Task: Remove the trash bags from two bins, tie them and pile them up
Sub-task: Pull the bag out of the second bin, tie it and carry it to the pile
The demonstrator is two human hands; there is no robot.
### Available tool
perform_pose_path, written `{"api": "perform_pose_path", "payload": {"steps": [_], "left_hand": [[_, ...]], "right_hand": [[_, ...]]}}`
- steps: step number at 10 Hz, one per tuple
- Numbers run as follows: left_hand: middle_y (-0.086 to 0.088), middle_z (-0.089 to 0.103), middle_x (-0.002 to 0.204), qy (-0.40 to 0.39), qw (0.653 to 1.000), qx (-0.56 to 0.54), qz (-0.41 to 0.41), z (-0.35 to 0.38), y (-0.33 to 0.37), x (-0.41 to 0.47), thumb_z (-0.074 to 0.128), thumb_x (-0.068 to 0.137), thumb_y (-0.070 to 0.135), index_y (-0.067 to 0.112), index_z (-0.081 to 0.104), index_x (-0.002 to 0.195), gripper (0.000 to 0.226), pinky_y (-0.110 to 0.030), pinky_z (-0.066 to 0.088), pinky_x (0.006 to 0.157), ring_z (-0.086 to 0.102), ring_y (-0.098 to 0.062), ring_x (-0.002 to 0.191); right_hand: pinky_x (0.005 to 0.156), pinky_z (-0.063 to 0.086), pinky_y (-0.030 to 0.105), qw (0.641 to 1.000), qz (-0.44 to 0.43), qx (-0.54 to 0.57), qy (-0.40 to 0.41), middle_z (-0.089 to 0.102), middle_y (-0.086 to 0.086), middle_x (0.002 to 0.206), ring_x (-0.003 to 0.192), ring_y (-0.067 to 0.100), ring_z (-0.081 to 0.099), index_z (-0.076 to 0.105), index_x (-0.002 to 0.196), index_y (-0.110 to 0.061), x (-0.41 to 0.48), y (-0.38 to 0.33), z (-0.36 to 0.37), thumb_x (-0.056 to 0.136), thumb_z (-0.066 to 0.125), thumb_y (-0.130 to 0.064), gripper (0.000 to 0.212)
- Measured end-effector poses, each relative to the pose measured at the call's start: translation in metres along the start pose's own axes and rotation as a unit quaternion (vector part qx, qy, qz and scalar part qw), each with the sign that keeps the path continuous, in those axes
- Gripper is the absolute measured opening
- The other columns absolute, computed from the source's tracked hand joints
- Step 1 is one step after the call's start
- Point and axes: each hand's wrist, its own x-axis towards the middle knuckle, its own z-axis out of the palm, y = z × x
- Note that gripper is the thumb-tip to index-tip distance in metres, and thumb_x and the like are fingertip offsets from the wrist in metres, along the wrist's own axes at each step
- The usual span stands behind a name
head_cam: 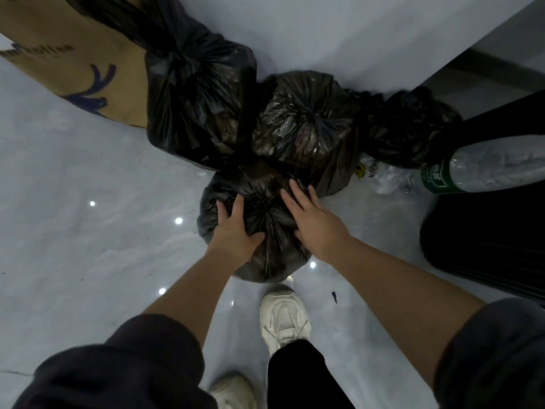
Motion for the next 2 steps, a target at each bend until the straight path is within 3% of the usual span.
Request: {"api": "perform_pose_path", "payload": {"steps": [1,2], "left_hand": [[-0.017,0.001,0.158,-0.015,1.0,0.018,-0.006,-0.011,0.001,-0.011,0.066,0.084,0.035,0.028,0.003,0.151,0.092,-0.042,0.03,0.109,0.022,-0.035,0.142],[-0.014,0.03,0.146,0.036,0.988,0.149,-0.026,-0.028,0.008,-0.034,0.056,0.088,0.038,0.025,0.009,0.148,0.078,-0.044,0.044,0.089,0.043,-0.036,0.125]], "right_hand": [[0.112,0.031,0.047,1.0,-0.005,0.012,-0.023,-0.014,-0.004,0.159,0.146,0.033,0.0,-0.001,0.151,-0.029,-0.011,-0.002,-0.007,0.09,0.058,-0.024,0.085],[0.109,0.032,0.052,0.999,-0.023,0.002,0.029,-0.005,0.0,0.161,0.145,0.035,0.01,0.012,0.15,-0.029,-0.027,-0.01,-0.025,0.09,0.055,-0.031,0.074]]}}
